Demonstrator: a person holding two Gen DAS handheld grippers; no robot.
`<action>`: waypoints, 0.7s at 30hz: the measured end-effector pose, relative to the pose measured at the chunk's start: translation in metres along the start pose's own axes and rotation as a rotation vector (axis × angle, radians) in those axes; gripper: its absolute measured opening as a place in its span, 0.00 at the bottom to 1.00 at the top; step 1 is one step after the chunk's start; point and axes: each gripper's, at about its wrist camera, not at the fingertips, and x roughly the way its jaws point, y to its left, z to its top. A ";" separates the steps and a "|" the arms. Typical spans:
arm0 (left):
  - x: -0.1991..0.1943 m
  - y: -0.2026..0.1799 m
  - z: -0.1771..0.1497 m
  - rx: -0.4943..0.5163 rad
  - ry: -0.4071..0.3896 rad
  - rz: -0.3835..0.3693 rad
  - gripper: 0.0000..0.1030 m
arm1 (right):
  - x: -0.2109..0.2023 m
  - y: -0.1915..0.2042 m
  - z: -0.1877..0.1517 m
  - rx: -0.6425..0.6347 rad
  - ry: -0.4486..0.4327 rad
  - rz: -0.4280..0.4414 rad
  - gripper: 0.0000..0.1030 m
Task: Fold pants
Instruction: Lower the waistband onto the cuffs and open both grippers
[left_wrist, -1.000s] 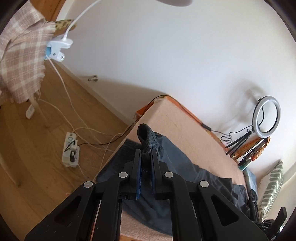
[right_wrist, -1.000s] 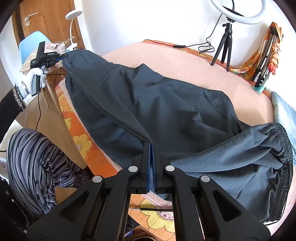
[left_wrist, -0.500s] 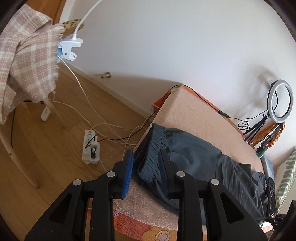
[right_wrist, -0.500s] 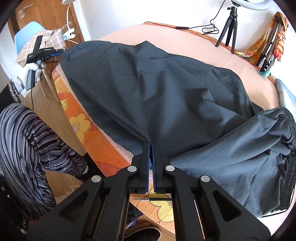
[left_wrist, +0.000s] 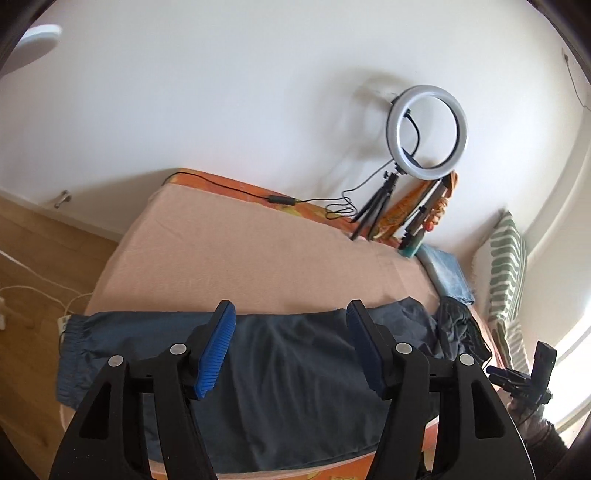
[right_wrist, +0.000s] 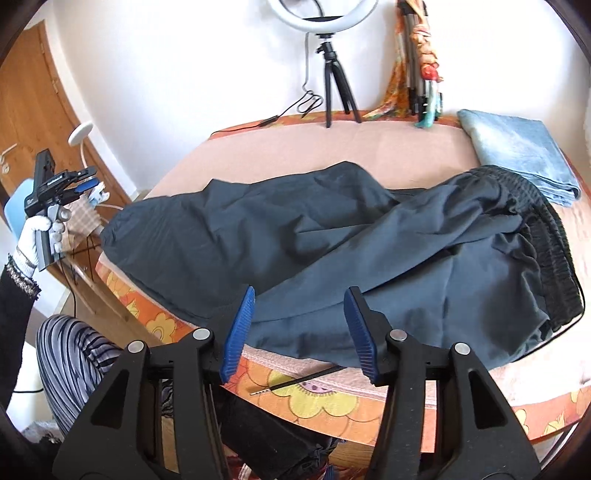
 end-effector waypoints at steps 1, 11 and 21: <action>0.009 -0.012 0.004 0.015 0.012 -0.028 0.60 | -0.003 -0.009 0.001 0.022 -0.007 -0.012 0.54; 0.116 -0.159 0.030 0.146 0.218 -0.237 0.65 | -0.027 -0.110 -0.001 0.277 -0.063 -0.204 0.61; 0.245 -0.284 -0.008 0.209 0.389 -0.426 0.65 | -0.046 -0.189 -0.018 0.459 -0.085 -0.372 0.71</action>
